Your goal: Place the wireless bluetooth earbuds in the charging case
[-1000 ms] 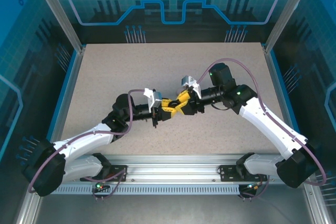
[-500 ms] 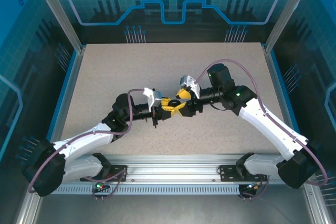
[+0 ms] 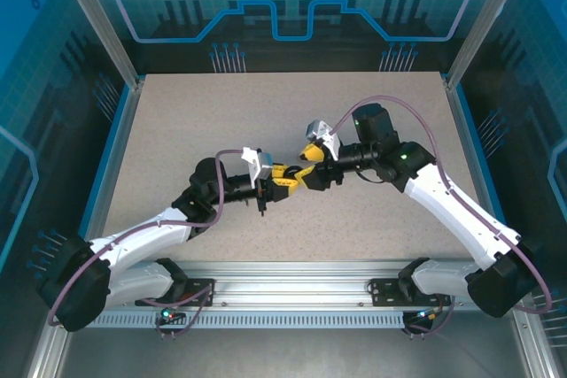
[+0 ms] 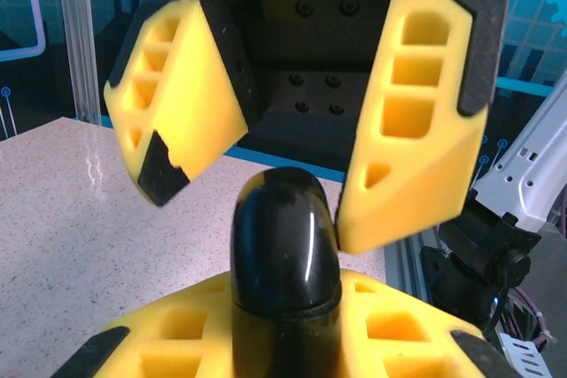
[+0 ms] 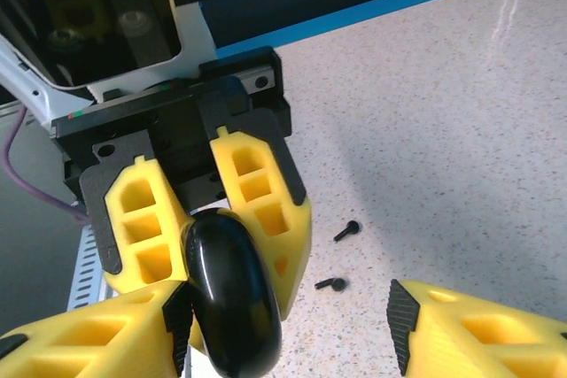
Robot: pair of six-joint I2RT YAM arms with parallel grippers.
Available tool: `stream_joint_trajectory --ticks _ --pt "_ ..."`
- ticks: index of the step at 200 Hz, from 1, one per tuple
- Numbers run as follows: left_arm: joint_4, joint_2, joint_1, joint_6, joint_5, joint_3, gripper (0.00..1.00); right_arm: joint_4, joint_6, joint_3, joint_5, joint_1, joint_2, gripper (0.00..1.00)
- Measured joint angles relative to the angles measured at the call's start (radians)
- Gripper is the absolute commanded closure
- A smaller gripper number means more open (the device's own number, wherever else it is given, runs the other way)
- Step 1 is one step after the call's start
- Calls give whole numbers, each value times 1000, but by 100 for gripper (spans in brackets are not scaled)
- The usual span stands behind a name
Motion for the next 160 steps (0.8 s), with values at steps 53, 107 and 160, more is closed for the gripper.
stream_joint_trajectory --ticks 53,107,160 --pt "-3 0 0 0 -3 0 92 6 16 10 7 -19 0 38" --pt "-4 0 0 0 -2 0 92 14 40 24 47 -37 8 38" --pt "-4 -1 0 0 -6 0 92 24 73 34 21 -65 0 36"
